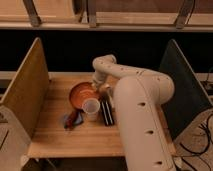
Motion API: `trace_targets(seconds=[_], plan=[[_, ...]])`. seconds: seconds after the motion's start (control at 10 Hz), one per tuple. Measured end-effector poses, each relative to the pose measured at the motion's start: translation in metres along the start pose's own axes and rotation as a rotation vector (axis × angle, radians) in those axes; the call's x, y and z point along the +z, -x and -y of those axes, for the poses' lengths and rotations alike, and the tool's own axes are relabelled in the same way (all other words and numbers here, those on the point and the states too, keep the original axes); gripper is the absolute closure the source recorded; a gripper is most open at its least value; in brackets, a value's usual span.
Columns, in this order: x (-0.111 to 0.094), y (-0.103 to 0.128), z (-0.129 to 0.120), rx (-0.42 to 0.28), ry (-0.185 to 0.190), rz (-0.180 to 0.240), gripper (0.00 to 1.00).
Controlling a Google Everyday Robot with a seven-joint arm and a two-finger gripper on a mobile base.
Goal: Drag the ceramic bowl in a circle
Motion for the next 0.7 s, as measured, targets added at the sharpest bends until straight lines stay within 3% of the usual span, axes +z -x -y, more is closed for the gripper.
trace_targets(seconds=[0.3, 0.5, 0.7], plan=[[-0.016, 0.043, -0.023, 0.027, 0.071, 0.109, 1.00], [-0.013, 0.043, -0.032, 0.024, 0.093, 0.136, 1.00], [0.001, 0.018, -0.035, -0.025, 0.101, 0.135, 1.00]])
